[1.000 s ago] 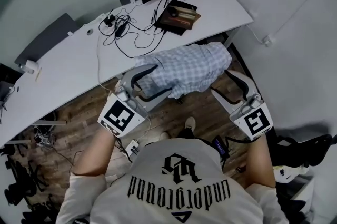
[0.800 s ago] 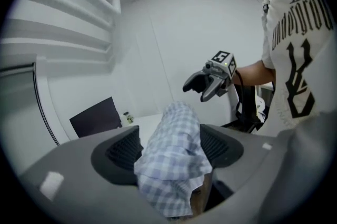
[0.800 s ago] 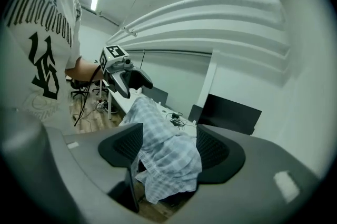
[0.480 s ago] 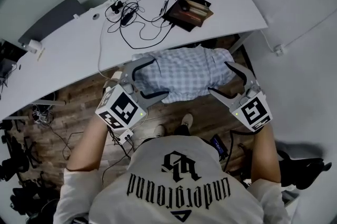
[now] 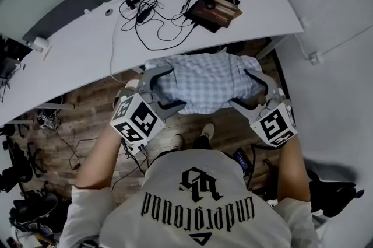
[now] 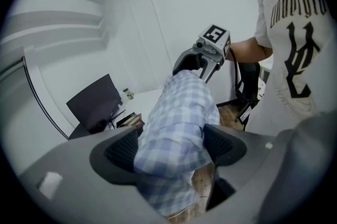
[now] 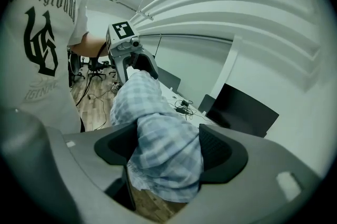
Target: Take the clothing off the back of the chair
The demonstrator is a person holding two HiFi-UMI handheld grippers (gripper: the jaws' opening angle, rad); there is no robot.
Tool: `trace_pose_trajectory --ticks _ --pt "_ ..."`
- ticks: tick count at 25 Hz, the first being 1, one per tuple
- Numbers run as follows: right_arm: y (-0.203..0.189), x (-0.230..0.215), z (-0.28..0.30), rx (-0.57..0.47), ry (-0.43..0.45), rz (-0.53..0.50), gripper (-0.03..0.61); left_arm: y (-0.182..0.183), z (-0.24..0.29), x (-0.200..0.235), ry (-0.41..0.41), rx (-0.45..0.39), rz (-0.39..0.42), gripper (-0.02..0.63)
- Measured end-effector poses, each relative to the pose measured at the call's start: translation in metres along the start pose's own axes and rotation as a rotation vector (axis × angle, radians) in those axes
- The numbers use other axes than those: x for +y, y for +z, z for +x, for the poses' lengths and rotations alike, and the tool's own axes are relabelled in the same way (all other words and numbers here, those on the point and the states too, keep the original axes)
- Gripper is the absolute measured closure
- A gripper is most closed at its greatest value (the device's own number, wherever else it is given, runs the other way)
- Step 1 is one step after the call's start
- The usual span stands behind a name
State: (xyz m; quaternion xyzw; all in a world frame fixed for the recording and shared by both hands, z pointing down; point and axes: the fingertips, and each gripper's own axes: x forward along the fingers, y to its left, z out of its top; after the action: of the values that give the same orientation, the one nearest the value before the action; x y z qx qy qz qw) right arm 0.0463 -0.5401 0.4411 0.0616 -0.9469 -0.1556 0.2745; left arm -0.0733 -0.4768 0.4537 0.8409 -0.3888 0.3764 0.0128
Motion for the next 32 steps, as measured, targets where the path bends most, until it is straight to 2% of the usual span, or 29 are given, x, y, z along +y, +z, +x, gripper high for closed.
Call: trace_pose_trajectory --ticks 4,6,14,19,21,22,24,28,29,32 --pt "-0.003 0.001 0.0 0.026 -0.009 -0.006 0.228 0.0 -0.001 0.003 0.028 -0.002 0.009 0.224" --pt "-0.009 0.004 0.0 0.049 -0.009 -0.02 0.256 0.0 -0.002 0.001 0.029 0.001 0.022 0.24" --pt "-0.006 0.017 -0.001 0.129 -0.025 -0.096 0.325 0.0 -0.013 -0.011 -0.03 -0.037 0.053 0.335" --pt "0.001 0.029 -0.004 0.139 -0.025 -0.092 0.353 0.001 -0.019 -0.017 -0.068 -0.055 0.046 0.348" --pt "0.004 0.032 -0.005 0.14 -0.033 -0.087 0.364 0.006 -0.026 -0.017 -0.084 -0.099 0.023 0.372" --pt "0.007 0.035 -0.006 0.134 -0.036 -0.08 0.371 0.011 -0.03 -0.017 -0.088 -0.132 0.008 0.405" --pt "0.015 0.039 -0.008 0.109 -0.046 -0.056 0.397 0.017 -0.036 -0.016 -0.086 -0.187 -0.013 0.516" --pt "0.03 0.045 -0.011 0.062 -0.092 -0.017 0.46 0.017 -0.043 -0.017 -0.083 -0.224 -0.022 0.525" --pt "0.038 0.046 -0.014 0.035 -0.104 -0.006 0.492 0.02 -0.047 -0.018 -0.082 -0.245 -0.029 0.526" --pt "0.062 0.048 -0.023 -0.012 -0.16 0.011 0.5 0.03 -0.063 -0.014 -0.061 -0.316 -0.047 0.528"
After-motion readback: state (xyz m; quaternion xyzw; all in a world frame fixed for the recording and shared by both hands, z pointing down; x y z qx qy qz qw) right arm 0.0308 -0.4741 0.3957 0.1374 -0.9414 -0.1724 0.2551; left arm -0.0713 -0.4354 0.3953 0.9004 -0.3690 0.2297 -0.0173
